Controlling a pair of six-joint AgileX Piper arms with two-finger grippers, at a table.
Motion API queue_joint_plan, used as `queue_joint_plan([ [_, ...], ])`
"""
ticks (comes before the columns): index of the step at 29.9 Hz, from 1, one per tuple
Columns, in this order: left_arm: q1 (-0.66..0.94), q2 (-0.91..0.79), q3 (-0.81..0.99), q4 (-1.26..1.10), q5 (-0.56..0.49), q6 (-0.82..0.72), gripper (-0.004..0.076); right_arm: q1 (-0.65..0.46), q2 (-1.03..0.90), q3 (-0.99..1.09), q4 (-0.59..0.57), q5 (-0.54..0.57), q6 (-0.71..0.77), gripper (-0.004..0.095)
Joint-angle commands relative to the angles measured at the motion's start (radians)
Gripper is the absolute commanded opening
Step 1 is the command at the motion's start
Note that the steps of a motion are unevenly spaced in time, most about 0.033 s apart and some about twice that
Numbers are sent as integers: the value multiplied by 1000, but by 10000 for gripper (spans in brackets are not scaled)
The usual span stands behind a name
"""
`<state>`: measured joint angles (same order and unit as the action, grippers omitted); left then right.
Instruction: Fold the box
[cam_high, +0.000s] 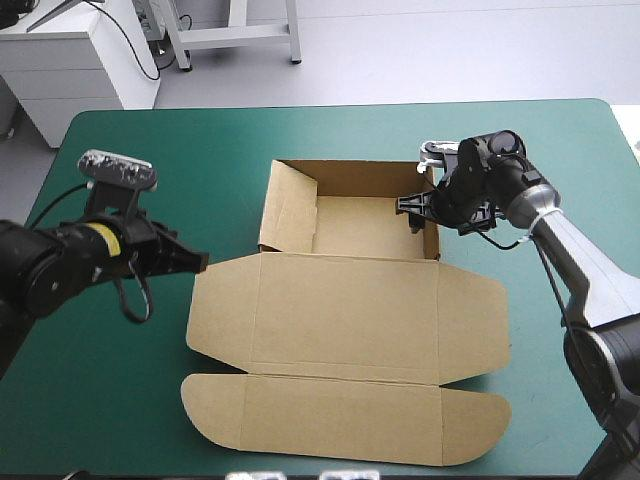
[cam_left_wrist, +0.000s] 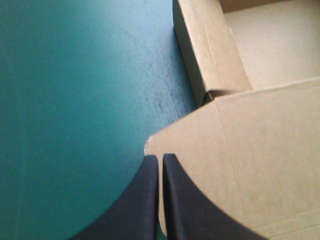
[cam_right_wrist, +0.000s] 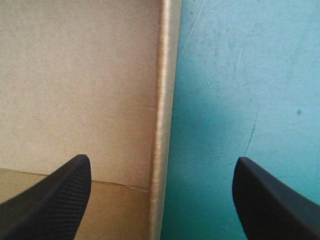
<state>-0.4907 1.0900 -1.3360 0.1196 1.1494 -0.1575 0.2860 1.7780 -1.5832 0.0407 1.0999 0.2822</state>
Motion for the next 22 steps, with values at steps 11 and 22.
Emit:
queue_joint_plan([
  [11,-6,-428,589,3,-336,-45,6,2,17,56,53,-76,-29,587],
  [22,-6,-730,826,1,-455,-57,6,0,12,56,58,-85,-44,-19],
])
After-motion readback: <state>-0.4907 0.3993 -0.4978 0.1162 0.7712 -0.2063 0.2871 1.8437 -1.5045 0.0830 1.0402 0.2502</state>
